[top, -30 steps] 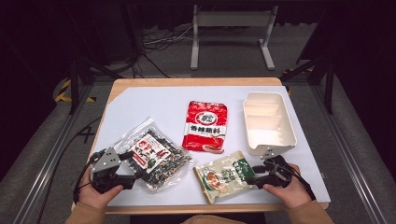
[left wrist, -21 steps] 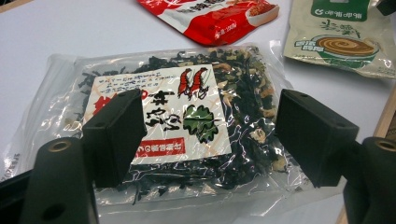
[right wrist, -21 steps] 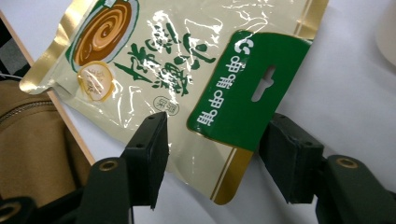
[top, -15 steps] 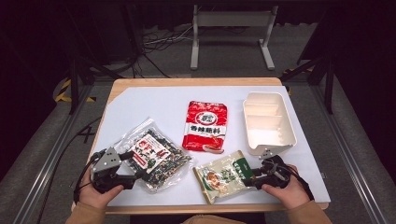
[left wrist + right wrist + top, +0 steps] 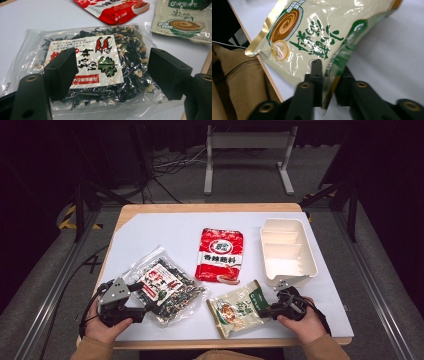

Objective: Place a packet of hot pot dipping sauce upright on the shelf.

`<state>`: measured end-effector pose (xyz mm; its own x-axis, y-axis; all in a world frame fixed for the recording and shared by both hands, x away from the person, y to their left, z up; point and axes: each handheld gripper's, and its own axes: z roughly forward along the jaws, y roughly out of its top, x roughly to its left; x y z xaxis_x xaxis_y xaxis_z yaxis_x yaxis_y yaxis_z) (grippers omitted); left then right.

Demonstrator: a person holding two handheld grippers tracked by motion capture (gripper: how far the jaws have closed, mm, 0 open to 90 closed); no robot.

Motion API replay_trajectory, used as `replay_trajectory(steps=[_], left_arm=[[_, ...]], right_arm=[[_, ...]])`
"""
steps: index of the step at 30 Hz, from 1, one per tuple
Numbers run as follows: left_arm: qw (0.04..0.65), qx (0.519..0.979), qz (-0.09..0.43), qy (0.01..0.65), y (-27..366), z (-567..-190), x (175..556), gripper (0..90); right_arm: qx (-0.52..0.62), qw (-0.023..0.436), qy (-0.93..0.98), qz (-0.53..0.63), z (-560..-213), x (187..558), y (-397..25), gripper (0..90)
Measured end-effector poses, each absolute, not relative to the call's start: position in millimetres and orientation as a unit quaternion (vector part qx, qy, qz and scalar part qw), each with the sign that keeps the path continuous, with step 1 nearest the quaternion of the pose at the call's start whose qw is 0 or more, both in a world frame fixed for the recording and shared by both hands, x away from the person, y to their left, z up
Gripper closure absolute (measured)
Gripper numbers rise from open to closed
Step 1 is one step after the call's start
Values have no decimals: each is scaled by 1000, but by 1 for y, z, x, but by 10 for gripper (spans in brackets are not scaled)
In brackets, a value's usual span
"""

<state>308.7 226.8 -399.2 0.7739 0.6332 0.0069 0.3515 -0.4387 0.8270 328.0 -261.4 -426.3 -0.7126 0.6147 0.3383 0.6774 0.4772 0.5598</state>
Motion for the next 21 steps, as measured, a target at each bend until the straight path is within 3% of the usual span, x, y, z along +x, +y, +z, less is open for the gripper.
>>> replay_trajectory(steps=[5,21], left_arm=[[440,832,160,296,227,-399,309,244],[439,833,163,295,226,-399,308,237]], right_arm=[[-383,57,-855,-345,-427,328,-261,893],[-379,51,-840,-385,-404,321,-259,900]])
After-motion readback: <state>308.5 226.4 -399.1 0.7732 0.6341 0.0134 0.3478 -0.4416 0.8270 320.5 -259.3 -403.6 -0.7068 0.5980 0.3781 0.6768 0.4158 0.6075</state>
